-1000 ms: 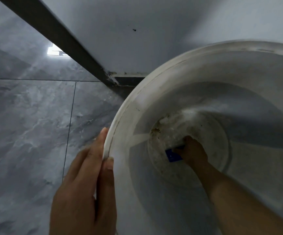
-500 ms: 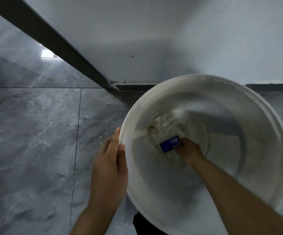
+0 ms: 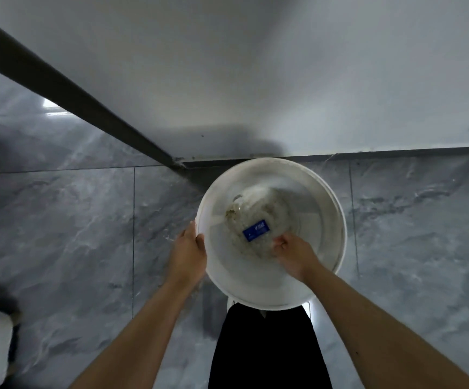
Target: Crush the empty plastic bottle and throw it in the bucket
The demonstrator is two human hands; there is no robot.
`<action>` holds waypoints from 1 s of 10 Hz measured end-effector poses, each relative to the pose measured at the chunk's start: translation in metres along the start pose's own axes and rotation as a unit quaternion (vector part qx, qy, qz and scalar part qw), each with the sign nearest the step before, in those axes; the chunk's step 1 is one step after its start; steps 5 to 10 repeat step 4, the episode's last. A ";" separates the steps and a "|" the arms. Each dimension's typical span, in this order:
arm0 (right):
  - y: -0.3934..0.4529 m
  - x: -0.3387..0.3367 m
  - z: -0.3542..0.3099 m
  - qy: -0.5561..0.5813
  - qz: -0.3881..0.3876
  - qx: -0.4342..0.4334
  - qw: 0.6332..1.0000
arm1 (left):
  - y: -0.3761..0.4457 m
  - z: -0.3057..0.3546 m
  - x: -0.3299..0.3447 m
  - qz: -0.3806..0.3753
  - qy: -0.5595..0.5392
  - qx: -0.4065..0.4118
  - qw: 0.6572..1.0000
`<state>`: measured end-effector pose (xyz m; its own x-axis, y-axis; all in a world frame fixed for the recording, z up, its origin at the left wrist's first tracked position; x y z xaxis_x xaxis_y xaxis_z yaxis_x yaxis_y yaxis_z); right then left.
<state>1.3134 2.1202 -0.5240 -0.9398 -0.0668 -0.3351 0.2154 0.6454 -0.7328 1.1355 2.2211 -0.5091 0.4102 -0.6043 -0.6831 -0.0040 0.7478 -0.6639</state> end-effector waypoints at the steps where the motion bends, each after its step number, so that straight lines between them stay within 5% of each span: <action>1: -0.026 -0.014 -0.010 -0.009 0.015 -0.010 1.000 | -0.023 0.005 -0.015 -0.005 0.032 0.046 0.998; 4: -0.113 -0.050 -0.040 0.076 0.054 -0.015 0.995 | -0.114 0.020 -0.070 0.023 -0.011 0.039 0.999; 10: -0.113 -0.050 -0.040 0.076 0.054 -0.015 0.995 | -0.114 0.020 -0.070 0.023 -0.011 0.039 0.999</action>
Point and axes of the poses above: each hand's wrist, its own y-axis towards the middle knuckle, its own x-axis out of the palm, z = x × y, the point moved 2 cm from there along y, towards the middle knuckle, and after that the axes turned 13 degrees about -x, right-handed, at the moved point
